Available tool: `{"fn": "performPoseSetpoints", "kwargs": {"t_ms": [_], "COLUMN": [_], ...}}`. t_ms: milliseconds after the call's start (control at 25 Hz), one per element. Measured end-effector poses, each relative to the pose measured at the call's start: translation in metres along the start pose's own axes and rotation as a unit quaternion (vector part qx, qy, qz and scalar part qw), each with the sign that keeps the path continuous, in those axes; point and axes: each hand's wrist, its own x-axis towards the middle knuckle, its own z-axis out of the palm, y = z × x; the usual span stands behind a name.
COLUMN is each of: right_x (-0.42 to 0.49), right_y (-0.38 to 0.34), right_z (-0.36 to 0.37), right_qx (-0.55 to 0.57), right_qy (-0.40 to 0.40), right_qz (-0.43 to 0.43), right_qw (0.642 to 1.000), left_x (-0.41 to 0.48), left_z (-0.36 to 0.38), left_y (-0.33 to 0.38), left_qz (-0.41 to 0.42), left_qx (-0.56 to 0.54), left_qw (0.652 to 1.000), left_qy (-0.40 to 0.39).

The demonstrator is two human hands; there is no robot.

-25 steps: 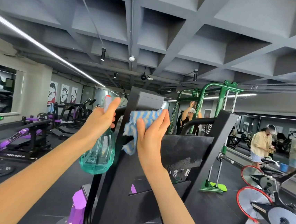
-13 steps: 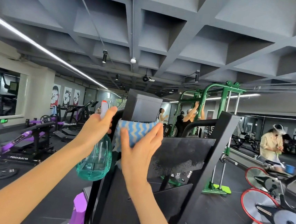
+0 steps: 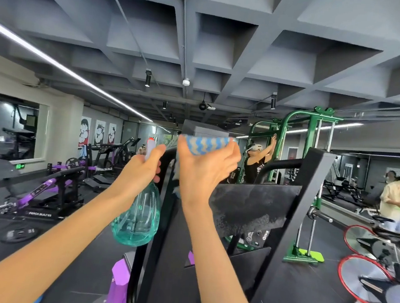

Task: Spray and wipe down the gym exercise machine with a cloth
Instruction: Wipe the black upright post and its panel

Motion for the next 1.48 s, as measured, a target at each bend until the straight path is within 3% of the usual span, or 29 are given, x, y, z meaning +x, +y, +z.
{"fn": "performPoseSetpoints", "kwargs": {"t_ms": [120,320,440,560,640,760,880,1000,1160,1200,1360,1400,1480], "right_x": [0.005,-0.055,-0.018,-0.015,-0.061,-0.123,-0.101,-0.063,-0.081,-0.073,-0.02,-0.023,-0.044], "right_y": [-0.003,0.039,0.009,0.015,0.053,0.103,0.086,0.072,0.139,0.162,0.185,0.174,0.172], "right_z": [0.002,-0.007,0.005,0.007,-0.003,-0.017,-0.013,-0.016,-0.05,-0.061,-0.054,-0.047,-0.043], "right_qx": [-0.009,-0.054,-0.026,-0.028,-0.038,-0.025,0.018,0.054,0.031,0.032,-0.004,-0.005,-0.019], "right_qy": [0.04,-0.03,0.011,0.041,-0.014,-0.087,-0.085,-0.071,-0.196,-0.203,-0.047,-0.06,-0.15], "right_qz": [-0.043,-0.032,-0.014,-0.07,-0.085,-0.036,-0.019,-0.077,-0.148,-0.131,0.009,-0.03,-0.211], "right_qw": [0.998,0.998,1.0,0.996,0.996,0.995,0.996,0.993,0.969,0.97,0.999,0.998,0.966], "left_x": [-0.001,-0.005,-0.008,-0.012,-0.01,-0.014,-0.019,-0.023,-0.02,-0.019,-0.017,-0.015,-0.011], "left_z": [0.001,0.004,0.007,0.005,0.003,0.001,0.003,0.011,0.023,0.025,0.025,0.025,0.023], "left_y": [0.001,-0.004,-0.001,-0.003,-0.01,-0.014,-0.016,-0.013,-0.007,-0.006,-0.004,-0.004,-0.005], "left_qz": [-0.012,-0.006,-0.006,0.023,0.028,0.022,0.024,0.036,0.06,0.063,0.04,0.025,0.01], "left_qx": [-0.007,0.003,0.027,0.035,0.047,0.074,0.073,0.102,0.178,0.191,0.218,0.214,0.217], "left_qw": [1.0,1.0,1.0,0.999,0.998,0.996,0.995,0.993,0.982,0.98,0.975,0.976,0.975], "left_qy": [0.006,-0.011,-0.005,-0.018,-0.04,-0.052,-0.064,-0.051,-0.003,-0.001,-0.031,-0.034,-0.048]}}
